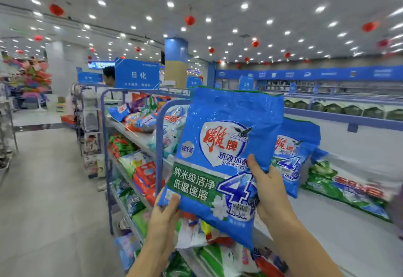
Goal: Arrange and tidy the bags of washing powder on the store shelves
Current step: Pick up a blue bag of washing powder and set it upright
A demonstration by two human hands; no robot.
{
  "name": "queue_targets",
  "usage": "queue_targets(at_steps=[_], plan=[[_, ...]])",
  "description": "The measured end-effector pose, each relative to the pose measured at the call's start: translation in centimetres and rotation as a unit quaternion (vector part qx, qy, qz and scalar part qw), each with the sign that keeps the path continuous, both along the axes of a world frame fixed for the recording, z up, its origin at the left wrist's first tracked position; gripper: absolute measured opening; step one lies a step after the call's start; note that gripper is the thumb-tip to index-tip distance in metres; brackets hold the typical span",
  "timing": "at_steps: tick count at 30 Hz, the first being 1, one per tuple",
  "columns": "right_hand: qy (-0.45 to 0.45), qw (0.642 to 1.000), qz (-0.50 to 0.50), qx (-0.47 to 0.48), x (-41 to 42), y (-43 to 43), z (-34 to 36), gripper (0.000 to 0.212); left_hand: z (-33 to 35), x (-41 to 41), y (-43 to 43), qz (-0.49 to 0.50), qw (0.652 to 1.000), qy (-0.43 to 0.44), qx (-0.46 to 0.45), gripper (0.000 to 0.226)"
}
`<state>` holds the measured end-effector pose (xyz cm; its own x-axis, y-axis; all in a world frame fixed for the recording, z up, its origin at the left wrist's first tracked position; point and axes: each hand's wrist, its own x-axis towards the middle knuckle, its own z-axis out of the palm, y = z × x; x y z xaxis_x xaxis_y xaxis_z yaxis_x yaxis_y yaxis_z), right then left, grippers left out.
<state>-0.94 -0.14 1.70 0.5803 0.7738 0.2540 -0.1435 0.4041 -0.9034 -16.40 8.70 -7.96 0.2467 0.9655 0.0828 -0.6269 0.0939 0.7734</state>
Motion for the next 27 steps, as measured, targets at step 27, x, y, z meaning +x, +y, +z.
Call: queue_targets(at_steps=[27], plan=[[-0.116,0.923,-0.357,-0.089,7.3,21.4,0.9,0.009,7.6,14.3,29.7,-0.238,0.918,0.242,0.205,0.029]])
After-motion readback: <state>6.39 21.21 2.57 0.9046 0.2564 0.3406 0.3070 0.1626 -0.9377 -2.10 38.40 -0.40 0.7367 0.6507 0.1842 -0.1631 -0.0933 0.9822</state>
